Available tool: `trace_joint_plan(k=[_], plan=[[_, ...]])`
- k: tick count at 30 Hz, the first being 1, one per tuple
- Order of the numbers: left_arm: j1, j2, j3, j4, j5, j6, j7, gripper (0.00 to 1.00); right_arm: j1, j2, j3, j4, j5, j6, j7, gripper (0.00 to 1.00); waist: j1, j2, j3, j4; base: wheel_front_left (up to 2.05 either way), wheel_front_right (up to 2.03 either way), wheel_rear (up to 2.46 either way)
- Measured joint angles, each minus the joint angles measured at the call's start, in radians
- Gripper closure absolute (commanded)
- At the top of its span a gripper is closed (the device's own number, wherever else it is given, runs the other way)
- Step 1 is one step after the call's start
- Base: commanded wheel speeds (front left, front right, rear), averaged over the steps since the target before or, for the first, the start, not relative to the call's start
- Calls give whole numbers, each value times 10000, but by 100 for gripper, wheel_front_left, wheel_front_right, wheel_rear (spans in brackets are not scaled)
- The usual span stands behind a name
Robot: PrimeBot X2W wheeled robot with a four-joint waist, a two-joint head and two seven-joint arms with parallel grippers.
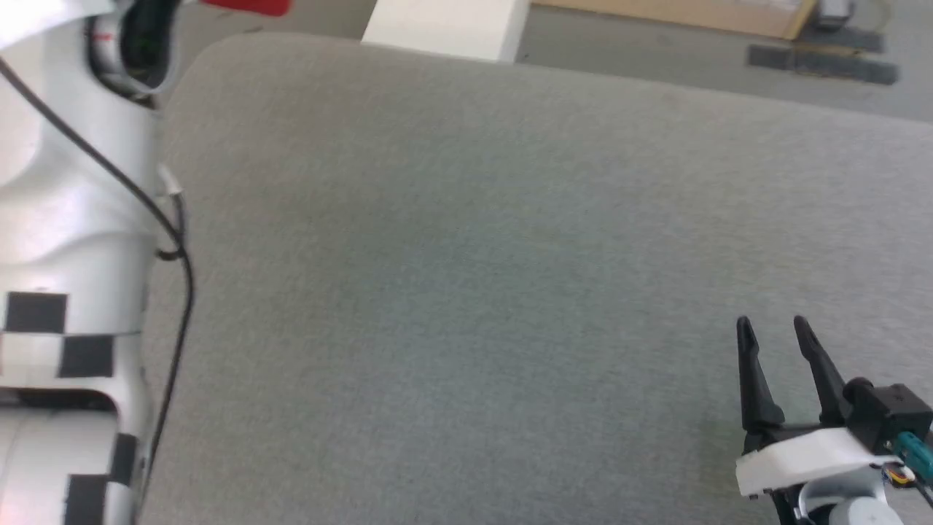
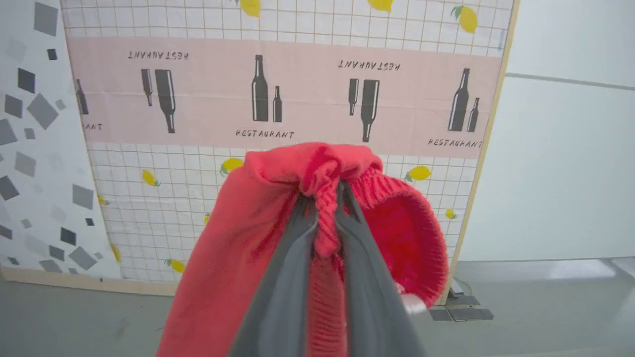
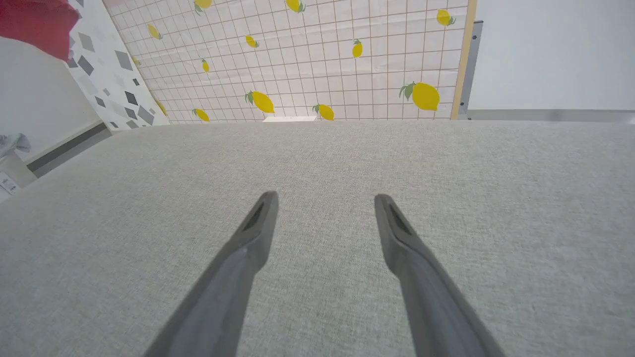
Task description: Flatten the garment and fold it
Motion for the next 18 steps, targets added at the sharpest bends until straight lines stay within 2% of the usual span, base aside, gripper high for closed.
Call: trace_joint_plan(k=[9, 12, 18], plan=[[560, -1273, -1605, -654, -1941, 0, -67, 100, 257, -4, -288, 445, 123, 0, -190, 0, 0, 0, -851, -1073, 0, 0, 0], [1659, -1768, -2286, -573, -2617, 0, -59, 100, 321, -4, -416, 510, 123, 0, -199, 0, 0, 0, -1067, -1507, 0, 0, 0], [3824, -2048, -3939, 545, -3041, 0, 357, 100, 544, -6, -516, 589, 140, 0, -238, 0, 0, 0, -1391, -2279, 0, 0, 0]])
